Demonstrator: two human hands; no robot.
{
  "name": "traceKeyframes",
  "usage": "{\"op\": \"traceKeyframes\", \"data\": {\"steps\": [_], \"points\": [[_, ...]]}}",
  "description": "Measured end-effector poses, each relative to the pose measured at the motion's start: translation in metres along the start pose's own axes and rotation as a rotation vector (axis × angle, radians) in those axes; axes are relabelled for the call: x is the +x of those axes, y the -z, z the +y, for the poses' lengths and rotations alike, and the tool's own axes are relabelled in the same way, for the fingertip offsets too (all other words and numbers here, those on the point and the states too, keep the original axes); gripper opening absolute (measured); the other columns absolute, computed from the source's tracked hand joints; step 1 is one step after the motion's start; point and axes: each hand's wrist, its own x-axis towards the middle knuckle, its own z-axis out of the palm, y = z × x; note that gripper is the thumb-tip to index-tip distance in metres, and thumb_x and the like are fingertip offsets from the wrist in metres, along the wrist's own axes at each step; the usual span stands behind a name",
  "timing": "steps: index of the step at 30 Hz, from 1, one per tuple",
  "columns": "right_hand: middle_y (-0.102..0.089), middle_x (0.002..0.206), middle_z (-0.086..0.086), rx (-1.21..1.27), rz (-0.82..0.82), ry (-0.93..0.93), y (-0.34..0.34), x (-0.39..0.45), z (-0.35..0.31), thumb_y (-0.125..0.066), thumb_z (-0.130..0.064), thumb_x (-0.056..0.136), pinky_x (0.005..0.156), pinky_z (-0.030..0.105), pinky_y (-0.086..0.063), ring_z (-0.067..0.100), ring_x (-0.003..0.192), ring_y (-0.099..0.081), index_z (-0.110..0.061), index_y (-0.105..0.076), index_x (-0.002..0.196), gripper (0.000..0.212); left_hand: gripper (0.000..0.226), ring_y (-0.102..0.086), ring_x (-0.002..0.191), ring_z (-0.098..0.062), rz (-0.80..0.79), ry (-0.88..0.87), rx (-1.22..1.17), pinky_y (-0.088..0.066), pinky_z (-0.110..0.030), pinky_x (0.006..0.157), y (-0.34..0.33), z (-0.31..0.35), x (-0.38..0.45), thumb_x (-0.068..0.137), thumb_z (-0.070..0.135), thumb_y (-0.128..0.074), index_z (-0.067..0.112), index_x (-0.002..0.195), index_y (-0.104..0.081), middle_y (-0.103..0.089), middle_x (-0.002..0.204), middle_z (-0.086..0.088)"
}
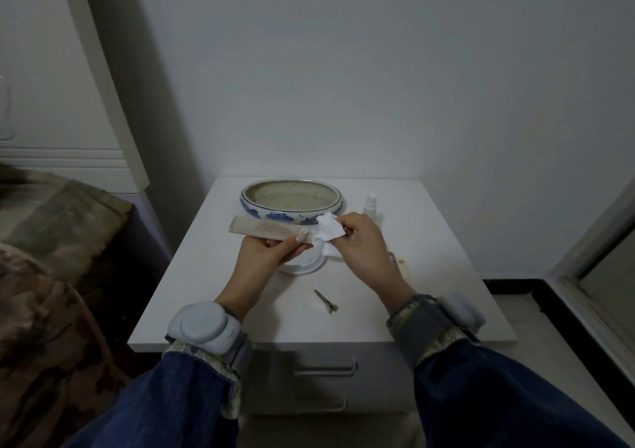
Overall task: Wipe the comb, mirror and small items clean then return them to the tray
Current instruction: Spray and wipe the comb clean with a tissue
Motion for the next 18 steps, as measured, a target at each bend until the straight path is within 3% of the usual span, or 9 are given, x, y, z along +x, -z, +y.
{"op": "traceKeyframes", "data": {"steps": [3, 5, 10, 14, 18], "points": [[-0.055, 0.069, 0.003, 0.166, 0.03, -0.062, 0.006, 0.002, -0.004, -0.061, -0.021, 0.089, 0.06, 0.022, -0.032, 0.01, 0.065, -0.044, -0.002, -0.064, 0.075, 0.024, 0.016, -0.069, 0.093, -0.024, -0.019, -0.018, 0.006, -0.056, -0.025, 0.08, 0.0, 0.001, 0.0, 0.084, 0.002, -0.063, 0.008, 0.098, -0.068, -0.073, 0.098, -0.012], [-0.061, 0.076, 0.007, 0.3, 0.105, -0.112, 0.014, 0.006, -0.003, -0.063, -0.015, 0.087, 0.064, 0.026, -0.037, 0.014, 0.07, -0.051, -0.005, -0.066, 0.081, 0.012, 0.018, -0.07, 0.091, -0.023, -0.003, -0.022, -0.005, -0.056, -0.025, 0.078, 0.002, 0.001, 0.001, 0.086, 0.003, -0.06, 0.004, 0.103, -0.064, -0.072, 0.098, -0.012], [-0.061, 0.072, -0.001, 0.386, 0.216, -0.159, 0.034, 0.012, 0.006, -0.067, -0.014, 0.083, 0.064, 0.028, -0.042, 0.013, 0.07, -0.053, -0.012, -0.068, 0.082, 0.003, 0.021, -0.059, 0.059, -0.01, 0.153, -0.015, -0.073, -0.048, -0.019, 0.054, 0.006, 0.0, 0.008, 0.093, -0.005, -0.043, 0.002, 0.112, -0.046, -0.061, 0.084, -0.011], [-0.055, 0.066, 0.003, 0.303, 0.075, -0.165, 0.041, 0.009, 0.004, -0.07, -0.019, 0.081, 0.061, 0.028, -0.038, 0.014, 0.065, -0.049, -0.017, -0.067, 0.068, 0.014, 0.023, -0.047, 0.05, -0.01, 0.211, -0.01, -0.131, -0.04, -0.019, 0.05, 0.007, 0.003, 0.008, 0.096, -0.003, -0.035, 0.009, 0.1, -0.054, -0.059, 0.064, -0.003], [-0.058, 0.06, 0.002, 0.283, -0.083, -0.217, 0.045, 0.004, 0.002, -0.07, -0.018, 0.081, 0.059, 0.024, -0.04, 0.01, 0.059, -0.052, -0.019, -0.068, 0.065, 0.016, 0.026, -0.04, 0.044, -0.007, 0.248, 0.006, -0.238, -0.033, -0.017, 0.044, 0.008, 0.006, 0.01, 0.098, 0.0, -0.03, 0.006, 0.106, -0.054, -0.051, 0.059, -0.004]]}}
